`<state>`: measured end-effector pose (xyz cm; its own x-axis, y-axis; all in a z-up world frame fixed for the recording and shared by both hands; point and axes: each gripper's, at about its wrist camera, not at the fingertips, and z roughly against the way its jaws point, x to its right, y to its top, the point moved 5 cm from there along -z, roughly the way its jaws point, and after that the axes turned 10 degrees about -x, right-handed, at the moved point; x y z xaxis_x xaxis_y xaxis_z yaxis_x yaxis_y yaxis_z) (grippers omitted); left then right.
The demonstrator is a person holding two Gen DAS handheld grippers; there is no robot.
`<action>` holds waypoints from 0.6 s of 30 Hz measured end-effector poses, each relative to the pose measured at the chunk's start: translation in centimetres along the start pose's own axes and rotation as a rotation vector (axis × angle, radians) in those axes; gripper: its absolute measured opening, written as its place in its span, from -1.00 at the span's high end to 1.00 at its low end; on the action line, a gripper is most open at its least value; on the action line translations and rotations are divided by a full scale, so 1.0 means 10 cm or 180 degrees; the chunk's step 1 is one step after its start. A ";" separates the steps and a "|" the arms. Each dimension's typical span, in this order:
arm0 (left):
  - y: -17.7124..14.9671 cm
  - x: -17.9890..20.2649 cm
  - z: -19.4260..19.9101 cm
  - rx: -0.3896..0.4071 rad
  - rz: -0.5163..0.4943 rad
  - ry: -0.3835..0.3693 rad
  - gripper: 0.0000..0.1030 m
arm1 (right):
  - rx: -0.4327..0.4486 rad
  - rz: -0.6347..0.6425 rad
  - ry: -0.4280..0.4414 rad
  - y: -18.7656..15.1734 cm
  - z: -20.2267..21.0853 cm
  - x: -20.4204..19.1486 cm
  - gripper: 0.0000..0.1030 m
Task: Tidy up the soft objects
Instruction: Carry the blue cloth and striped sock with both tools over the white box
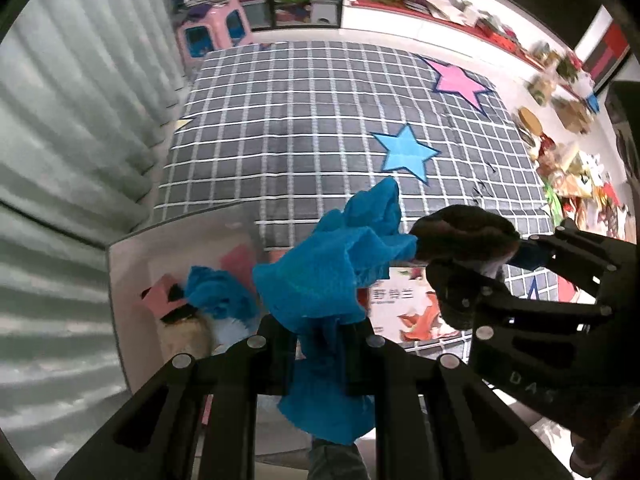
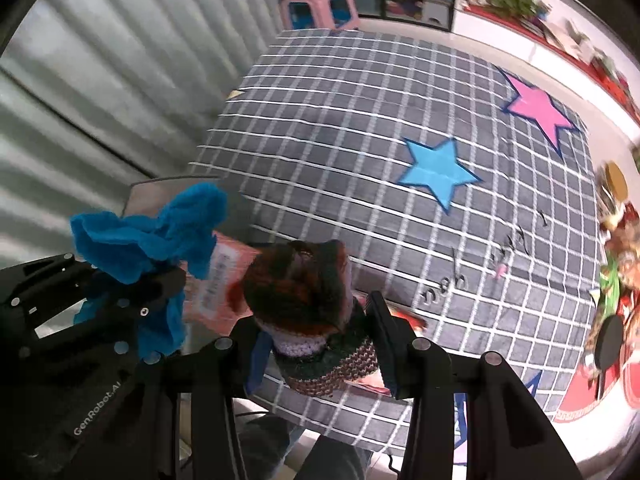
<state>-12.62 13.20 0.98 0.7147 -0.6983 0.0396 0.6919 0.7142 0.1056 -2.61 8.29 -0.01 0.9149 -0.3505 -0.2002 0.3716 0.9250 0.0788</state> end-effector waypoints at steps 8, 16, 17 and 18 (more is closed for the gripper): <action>-0.22 -0.54 0.06 0.0035 0.0348 0.0054 0.66 | -0.0033 0.0374 0.0014 0.12 -0.05 -0.60 0.10; -0.54 -1.04 0.02 -0.0031 0.0678 0.0121 0.66 | -0.0090 0.0683 0.0044 0.15 -0.16 -1.12 0.10; -0.58 -1.09 0.01 -0.0043 0.0715 0.0128 0.66 | -0.0096 0.0714 0.0046 0.14 -0.18 -1.18 0.10; -0.64 -1.15 -0.01 -0.0059 0.0759 0.0133 0.66 | -0.0100 0.0751 0.0053 0.14 -0.19 -1.24 0.10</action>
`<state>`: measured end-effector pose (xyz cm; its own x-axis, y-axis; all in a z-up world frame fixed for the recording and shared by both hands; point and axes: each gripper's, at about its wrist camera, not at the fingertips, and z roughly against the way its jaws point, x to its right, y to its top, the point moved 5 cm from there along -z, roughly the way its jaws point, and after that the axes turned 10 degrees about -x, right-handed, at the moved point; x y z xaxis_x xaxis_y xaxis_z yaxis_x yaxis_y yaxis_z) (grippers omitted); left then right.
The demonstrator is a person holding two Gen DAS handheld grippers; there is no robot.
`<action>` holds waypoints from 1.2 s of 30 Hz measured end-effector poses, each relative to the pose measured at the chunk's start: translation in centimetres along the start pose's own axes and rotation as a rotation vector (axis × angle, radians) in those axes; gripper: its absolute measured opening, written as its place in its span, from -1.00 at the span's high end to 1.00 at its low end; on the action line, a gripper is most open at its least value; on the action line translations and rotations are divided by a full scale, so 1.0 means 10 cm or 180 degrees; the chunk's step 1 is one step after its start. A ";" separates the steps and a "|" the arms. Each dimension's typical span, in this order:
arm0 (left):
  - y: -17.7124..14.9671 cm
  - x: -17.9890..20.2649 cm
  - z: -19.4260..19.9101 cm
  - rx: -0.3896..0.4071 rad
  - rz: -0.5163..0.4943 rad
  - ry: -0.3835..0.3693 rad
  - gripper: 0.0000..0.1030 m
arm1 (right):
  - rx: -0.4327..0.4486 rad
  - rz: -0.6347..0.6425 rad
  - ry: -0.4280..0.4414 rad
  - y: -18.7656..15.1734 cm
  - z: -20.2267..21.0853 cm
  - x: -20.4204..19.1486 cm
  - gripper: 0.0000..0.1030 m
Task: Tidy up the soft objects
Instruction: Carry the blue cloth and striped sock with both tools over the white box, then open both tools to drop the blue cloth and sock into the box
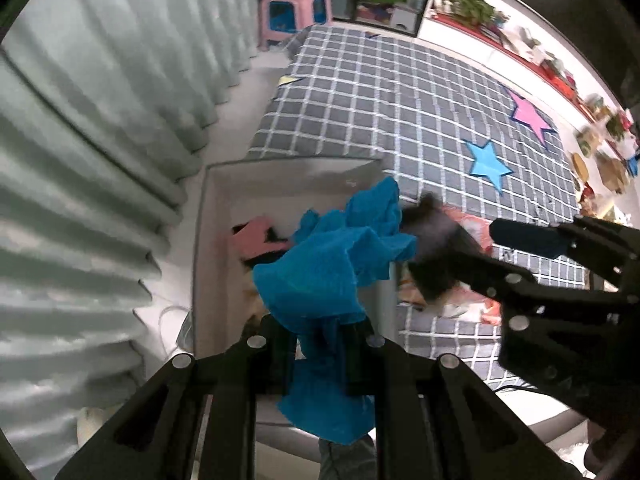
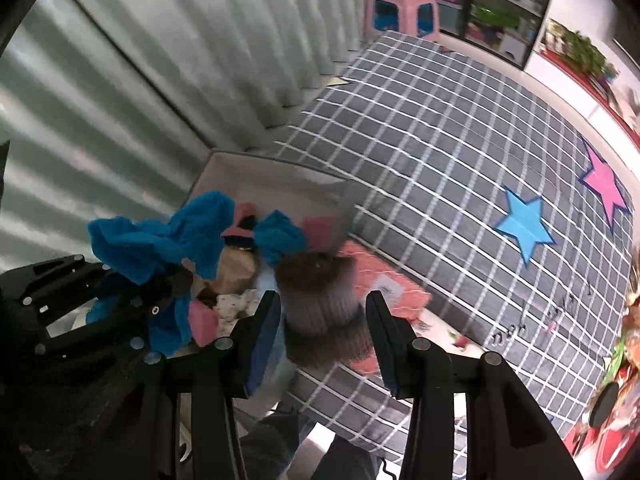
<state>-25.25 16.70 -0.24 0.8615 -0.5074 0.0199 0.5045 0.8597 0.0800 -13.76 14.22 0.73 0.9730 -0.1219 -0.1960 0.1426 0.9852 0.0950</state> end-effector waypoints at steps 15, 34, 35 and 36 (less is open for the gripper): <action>-0.24 -0.38 -0.27 -0.0205 0.0257 0.0029 0.66 | -0.0155 0.0192 0.0015 0.07 -0.18 -0.35 0.10; -0.33 -0.37 -0.48 -0.0396 0.0234 0.0011 0.66 | -0.0324 0.0276 0.0005 0.02 -0.37 -0.50 0.09; -0.33 -0.38 -0.50 -0.0410 0.0238 0.0010 0.66 | -0.0333 0.0276 0.0003 0.02 -0.37 -0.50 0.09; -0.34 -0.38 -0.52 -0.0427 0.0245 0.0007 0.66 | -0.0344 0.0277 0.0002 0.02 -0.39 -0.51 0.09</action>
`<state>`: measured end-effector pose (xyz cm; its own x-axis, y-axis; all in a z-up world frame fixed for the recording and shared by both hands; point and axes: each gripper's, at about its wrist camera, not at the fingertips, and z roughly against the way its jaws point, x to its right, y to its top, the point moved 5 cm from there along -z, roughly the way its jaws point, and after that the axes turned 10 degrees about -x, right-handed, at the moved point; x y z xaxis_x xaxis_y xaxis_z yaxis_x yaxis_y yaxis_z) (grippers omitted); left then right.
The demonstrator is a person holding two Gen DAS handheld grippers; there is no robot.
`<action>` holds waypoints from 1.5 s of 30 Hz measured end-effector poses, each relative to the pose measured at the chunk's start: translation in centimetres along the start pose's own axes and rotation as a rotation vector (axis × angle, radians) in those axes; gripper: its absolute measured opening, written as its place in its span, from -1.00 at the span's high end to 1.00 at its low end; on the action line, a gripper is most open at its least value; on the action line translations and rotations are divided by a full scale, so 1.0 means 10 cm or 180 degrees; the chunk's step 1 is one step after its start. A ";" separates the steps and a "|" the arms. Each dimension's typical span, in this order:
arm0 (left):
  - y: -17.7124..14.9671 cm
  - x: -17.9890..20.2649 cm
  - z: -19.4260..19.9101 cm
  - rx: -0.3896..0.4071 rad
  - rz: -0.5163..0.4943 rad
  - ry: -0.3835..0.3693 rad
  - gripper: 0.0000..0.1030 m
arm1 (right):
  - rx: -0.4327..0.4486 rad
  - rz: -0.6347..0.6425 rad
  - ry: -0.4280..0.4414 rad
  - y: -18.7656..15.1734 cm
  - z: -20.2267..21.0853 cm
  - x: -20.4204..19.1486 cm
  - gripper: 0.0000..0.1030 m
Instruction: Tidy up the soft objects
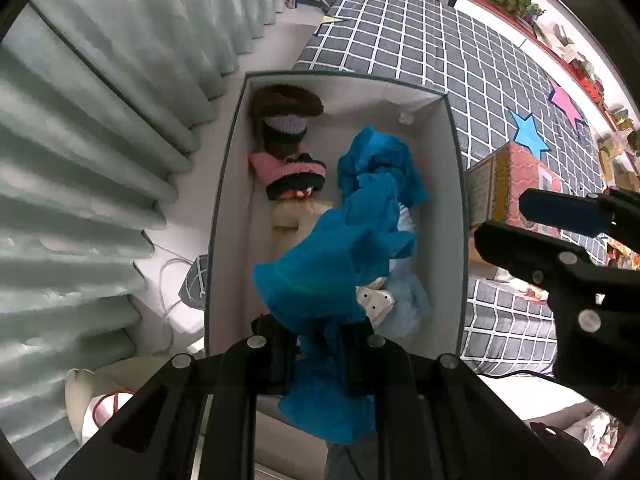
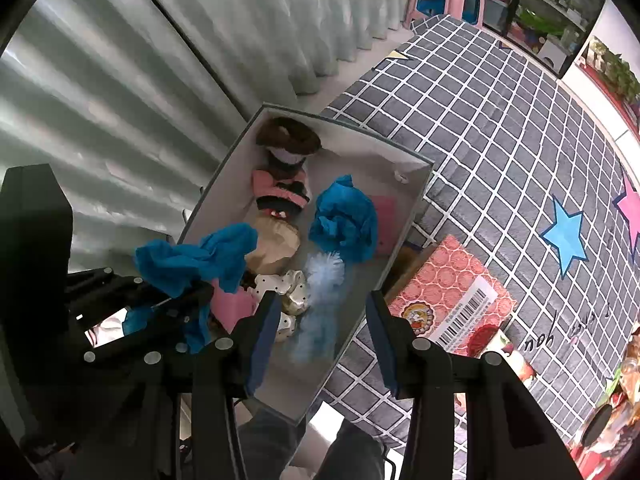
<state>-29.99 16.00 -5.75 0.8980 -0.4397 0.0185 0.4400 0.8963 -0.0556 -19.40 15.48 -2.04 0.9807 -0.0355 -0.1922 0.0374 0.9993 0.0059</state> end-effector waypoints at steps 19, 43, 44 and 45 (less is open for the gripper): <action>-0.04 0.01 -0.20 0.0024 -0.0073 -0.0072 -0.79 | -0.0234 0.0105 -0.0010 0.01 -0.25 -0.12 -0.53; -0.02 -0.10 -0.10 -0.0023 0.0117 -0.0097 -0.79 | -0.0167 0.0086 -0.0148 0.03 -0.13 -0.07 -1.00; -0.02 -0.10 -0.10 -0.0024 0.0109 -0.0092 -0.79 | -0.0170 0.0087 -0.0152 0.04 -0.13 -0.08 -1.00; -0.02 -0.10 -0.10 -0.0024 0.0107 -0.0087 -0.79 | -0.0176 0.0093 -0.0152 0.04 -0.13 -0.09 -1.00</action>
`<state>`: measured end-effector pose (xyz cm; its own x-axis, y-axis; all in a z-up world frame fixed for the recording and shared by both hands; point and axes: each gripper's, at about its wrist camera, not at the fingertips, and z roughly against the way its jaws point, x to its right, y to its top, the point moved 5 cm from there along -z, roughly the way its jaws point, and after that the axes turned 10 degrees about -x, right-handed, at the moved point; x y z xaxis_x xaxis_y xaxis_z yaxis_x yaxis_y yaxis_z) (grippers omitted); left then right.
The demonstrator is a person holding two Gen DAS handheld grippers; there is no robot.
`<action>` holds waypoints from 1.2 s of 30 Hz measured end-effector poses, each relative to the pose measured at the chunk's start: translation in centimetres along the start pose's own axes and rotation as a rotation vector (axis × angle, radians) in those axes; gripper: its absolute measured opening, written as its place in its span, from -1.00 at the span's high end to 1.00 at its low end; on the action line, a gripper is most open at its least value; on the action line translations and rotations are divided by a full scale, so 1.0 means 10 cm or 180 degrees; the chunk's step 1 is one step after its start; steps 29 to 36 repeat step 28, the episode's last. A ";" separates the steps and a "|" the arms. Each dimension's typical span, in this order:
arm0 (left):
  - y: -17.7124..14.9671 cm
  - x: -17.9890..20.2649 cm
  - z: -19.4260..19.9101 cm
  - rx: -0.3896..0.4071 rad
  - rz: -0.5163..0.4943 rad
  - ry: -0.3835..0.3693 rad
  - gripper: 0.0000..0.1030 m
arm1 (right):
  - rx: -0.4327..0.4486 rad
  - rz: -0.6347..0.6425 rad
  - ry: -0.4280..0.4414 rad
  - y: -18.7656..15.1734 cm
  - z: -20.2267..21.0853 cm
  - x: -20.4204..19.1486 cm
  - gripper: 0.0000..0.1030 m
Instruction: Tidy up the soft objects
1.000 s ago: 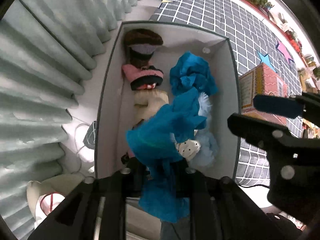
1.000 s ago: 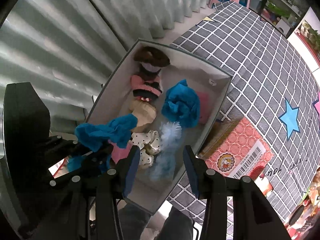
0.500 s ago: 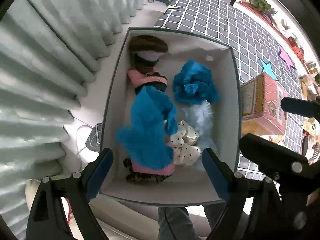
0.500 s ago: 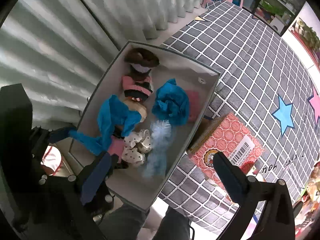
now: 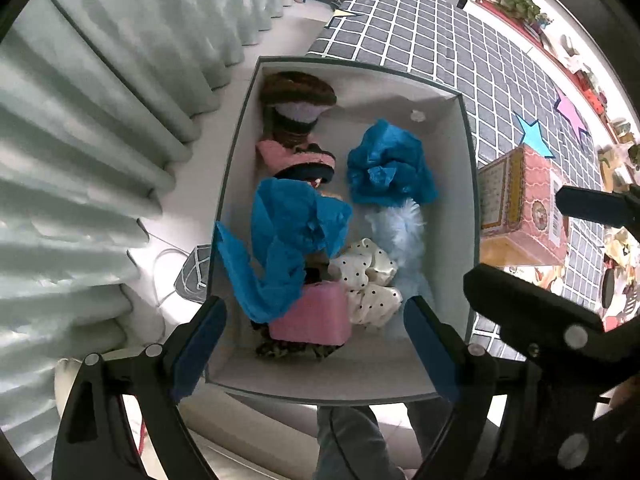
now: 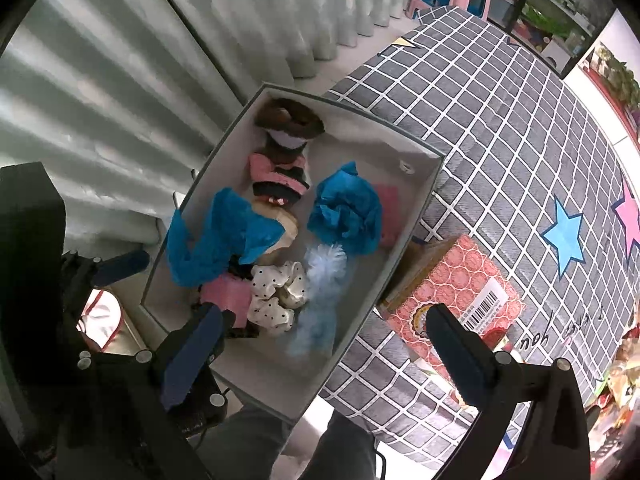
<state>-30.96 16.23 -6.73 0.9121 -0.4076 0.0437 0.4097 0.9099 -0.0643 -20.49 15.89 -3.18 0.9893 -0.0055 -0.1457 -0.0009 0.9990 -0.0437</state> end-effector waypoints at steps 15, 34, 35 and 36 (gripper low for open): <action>0.00 -0.04 0.00 -0.0016 0.0033 0.0029 -0.79 | -0.0009 0.0006 -0.0014 0.01 0.02 -0.04 -1.00; 0.00 -0.13 0.04 0.0094 0.0085 -0.0009 -0.79 | -0.0006 -0.0026 0.0008 -0.01 0.00 -0.05 -1.00; 0.00 -0.13 0.04 0.0094 0.0085 -0.0009 -0.79 | -0.0006 -0.0026 0.0008 -0.01 0.00 -0.05 -1.00; 0.00 -0.13 0.04 0.0094 0.0085 -0.0009 -0.79 | -0.0006 -0.0026 0.0008 -0.01 0.00 -0.05 -1.00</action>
